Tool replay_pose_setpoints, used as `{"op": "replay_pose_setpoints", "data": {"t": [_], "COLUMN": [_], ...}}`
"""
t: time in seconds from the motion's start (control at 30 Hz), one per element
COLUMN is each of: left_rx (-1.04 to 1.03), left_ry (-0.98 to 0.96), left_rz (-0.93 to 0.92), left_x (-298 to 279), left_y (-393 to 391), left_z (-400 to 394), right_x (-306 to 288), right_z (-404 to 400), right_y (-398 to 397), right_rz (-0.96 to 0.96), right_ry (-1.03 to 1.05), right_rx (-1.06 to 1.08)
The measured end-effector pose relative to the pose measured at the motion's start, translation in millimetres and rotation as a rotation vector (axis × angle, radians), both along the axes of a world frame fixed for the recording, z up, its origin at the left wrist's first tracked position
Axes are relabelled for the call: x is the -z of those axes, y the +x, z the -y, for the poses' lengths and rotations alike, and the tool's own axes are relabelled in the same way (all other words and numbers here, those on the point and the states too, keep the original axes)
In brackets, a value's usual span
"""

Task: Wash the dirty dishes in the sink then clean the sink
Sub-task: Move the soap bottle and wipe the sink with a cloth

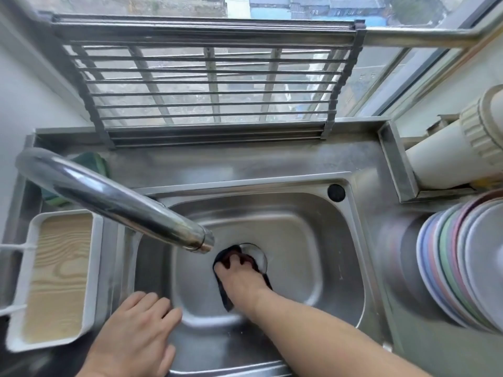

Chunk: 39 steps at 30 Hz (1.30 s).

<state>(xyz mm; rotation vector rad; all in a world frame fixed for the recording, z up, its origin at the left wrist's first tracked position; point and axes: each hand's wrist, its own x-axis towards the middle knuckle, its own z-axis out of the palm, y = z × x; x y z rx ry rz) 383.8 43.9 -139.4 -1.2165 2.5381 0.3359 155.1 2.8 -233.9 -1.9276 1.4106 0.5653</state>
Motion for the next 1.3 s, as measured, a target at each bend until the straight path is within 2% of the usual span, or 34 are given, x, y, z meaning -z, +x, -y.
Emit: {"op": "replay_pose_setpoints", "data": {"t": [0.13,0.2,0.27,0.37,0.47,0.6,0.7,0.83,0.97,1.1,1.2,1.3], "left_rx": [-0.01,-0.01,-0.008,-0.008,-0.007,-0.008,-0.02,-0.029,-0.024,-0.012,-0.011,-0.01], "left_ry": [0.002,-0.007,-0.003,-0.018,-0.026,-0.039,-0.031,-0.02,-0.023,-0.033,-0.043,-0.036], "left_rz": [-0.008,-0.01,0.0,0.007,0.001,0.011,0.012,0.015,0.006,0.004,0.005,0.015], "left_x": [-1.1,-1.2,-0.4,-0.6,-2.1,-2.9,-3.5,-3.1,-2.1,-4.0,-5.9,-6.5], "left_y": [0.1,-0.4,0.0,-1.0,-1.7,-2.5,-2.2,-1.7,-1.0,-1.6,-3.6,-3.3], "left_z": [0.6,0.4,0.2,1.0,0.4,1.1,0.9,2.0,2.7,1.8,2.2,1.4], "right_x": [-21.0,-32.4,-44.1,-63.0,-76.5,-77.0,-74.9,-58.0,-44.1,-43.8,-49.9,-70.7], "right_z": [18.2,30.8,48.8,84.6,113.4,107.0,70.7,5.7,-24.8,-26.1,-28.3,-11.2], "right_y": [-15.6,-28.2,-38.8,-48.5,-78.4,-150.0,-168.2,-149.5,-118.6,-70.2,-31.2,-21.8], "right_rz": [0.145,0.187,0.171,0.047,-0.142,-0.484,-0.606,-0.498,-0.362,-0.058,0.242,0.449], "right_ry": [0.071,-0.021,-0.18,-0.355,-0.411,-0.304,-0.127,0.213,0.462,0.535,0.679,0.839], "right_rx": [0.254,0.143,-0.085,-0.507,-0.702,-0.551,-0.391,-0.154,-0.149,-0.014,0.348,0.475]}}
